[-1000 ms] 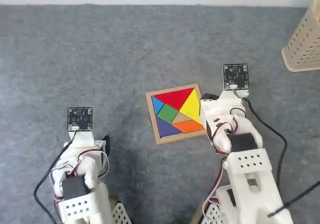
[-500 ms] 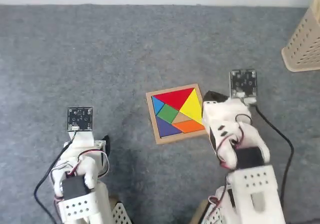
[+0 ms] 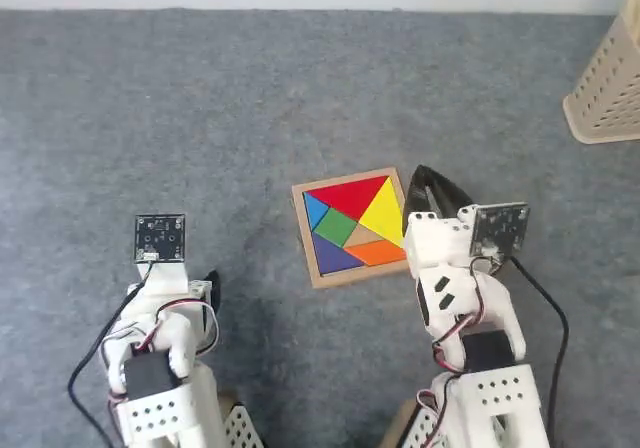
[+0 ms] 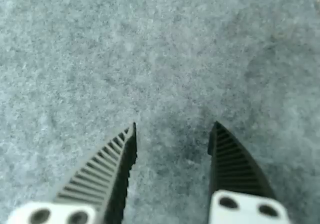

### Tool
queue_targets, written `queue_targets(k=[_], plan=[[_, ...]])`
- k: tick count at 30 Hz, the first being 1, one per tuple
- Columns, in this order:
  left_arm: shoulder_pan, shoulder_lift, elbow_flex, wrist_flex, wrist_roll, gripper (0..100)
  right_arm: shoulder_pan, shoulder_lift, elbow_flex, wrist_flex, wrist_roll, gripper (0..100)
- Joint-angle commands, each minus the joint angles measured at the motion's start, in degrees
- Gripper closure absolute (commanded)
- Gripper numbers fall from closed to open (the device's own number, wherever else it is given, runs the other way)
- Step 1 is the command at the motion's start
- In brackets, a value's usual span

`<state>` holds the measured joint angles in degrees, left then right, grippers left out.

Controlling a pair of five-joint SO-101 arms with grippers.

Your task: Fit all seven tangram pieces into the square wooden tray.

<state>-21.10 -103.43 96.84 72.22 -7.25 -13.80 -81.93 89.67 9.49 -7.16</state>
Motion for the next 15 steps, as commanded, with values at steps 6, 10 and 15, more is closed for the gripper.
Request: queue_targets(k=[6, 10, 15], plan=[[-0.3, -0.9, -0.2, 0.2, 0.5, 77, -0.1, -2.2, -0.4, -4.2, 0.8, 99.2], [-0.3, -0.9, -0.2, 0.2, 0.5, 77, 0.0, -2.2, -0.4, -4.2, 0.7, 99.1], [-0.3, -0.9, -0.2, 0.2, 0.5, 77, 0.0, -2.2, -0.4, -4.3, 0.7, 88.3]])
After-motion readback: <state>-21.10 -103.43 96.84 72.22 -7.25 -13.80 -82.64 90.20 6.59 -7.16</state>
